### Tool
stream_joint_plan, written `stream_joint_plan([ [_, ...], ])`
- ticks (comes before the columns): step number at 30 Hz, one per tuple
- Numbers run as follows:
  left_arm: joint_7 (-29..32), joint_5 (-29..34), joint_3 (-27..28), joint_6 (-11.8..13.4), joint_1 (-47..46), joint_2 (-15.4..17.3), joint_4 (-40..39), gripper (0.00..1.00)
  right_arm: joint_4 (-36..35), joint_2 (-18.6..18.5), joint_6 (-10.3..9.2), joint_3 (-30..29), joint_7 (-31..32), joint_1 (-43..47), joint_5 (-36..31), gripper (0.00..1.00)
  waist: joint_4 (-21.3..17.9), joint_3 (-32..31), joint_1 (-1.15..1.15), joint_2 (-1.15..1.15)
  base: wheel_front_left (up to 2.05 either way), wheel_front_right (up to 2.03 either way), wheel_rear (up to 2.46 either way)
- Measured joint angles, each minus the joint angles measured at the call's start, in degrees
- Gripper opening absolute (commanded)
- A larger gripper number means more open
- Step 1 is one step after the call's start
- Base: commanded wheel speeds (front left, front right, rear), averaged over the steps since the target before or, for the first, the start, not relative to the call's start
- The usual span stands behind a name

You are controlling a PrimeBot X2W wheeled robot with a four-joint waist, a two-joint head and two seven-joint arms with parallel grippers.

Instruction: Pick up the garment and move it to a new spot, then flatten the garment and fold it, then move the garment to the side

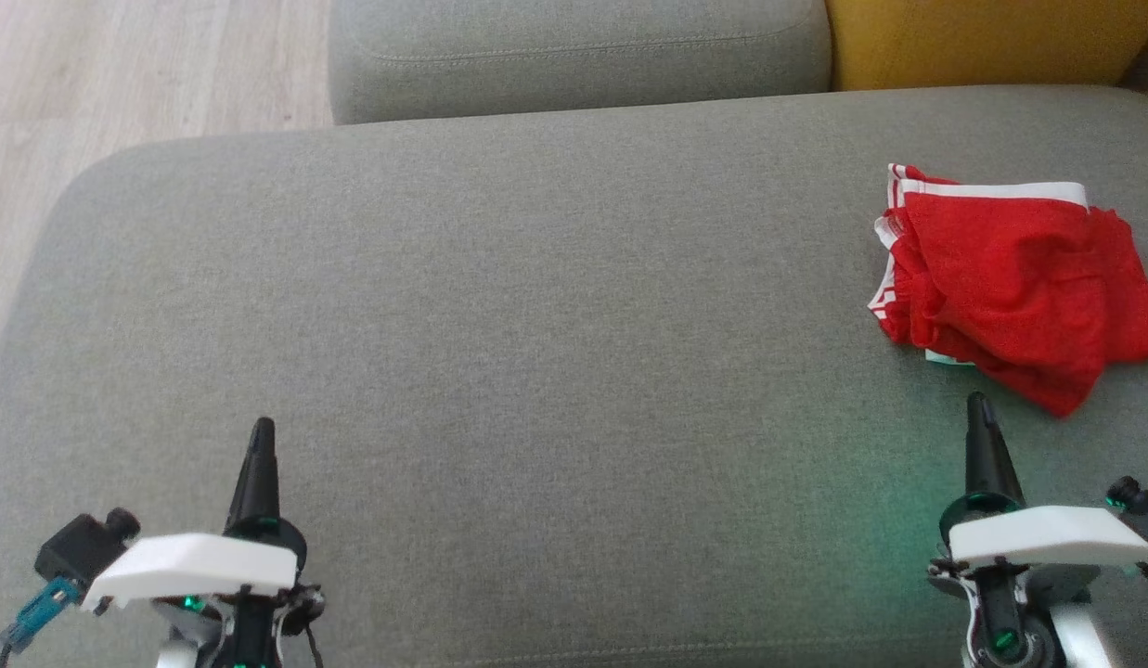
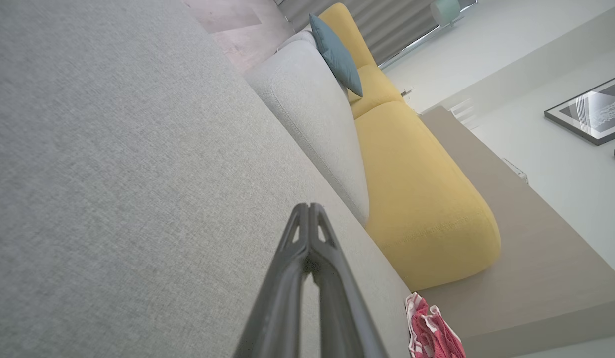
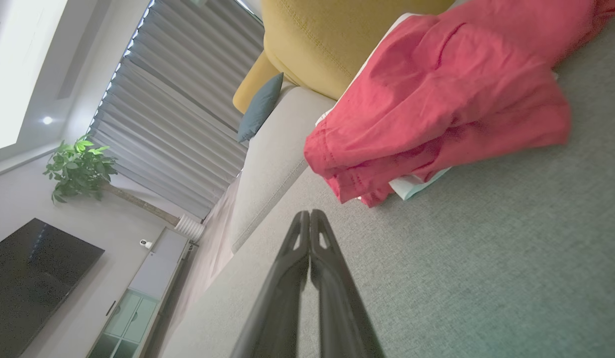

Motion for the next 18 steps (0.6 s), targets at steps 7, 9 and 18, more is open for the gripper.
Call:
stream_joint_plan([
  [7, 1.38, -4.12, 0.33, -0.48, -0.85, 0.03, 0.25, 0.00, -0.04, -0.02, 0.00, -0.70, 0.83, -0.01, 4.89, 0.00, 0.08, -0.18, 0.00, 0.00, 0.00, 0.00, 0.00],
  [9, 1.58, -5.34, 0.45, -0.51, -0.85, 0.04, 0.43, 0.00, -0.08, -0.02, 0.00, -0.94, 1.13, -0.02, 6.34, 0.00, 0.10, -0.24, 0.00, 0.00, 0.00, 0.00, 0.00],
  [18, 2.97, -10.12, 1.70, -1.04, -0.86, 0.07, 1.34, 0.00, -0.18, -0.03, 0.00, -1.41, 2.61, -0.04, 11.92, 0.00, 0.20, -0.45, 0.00, 0.00, 0.00, 0.00, 0.00],
])
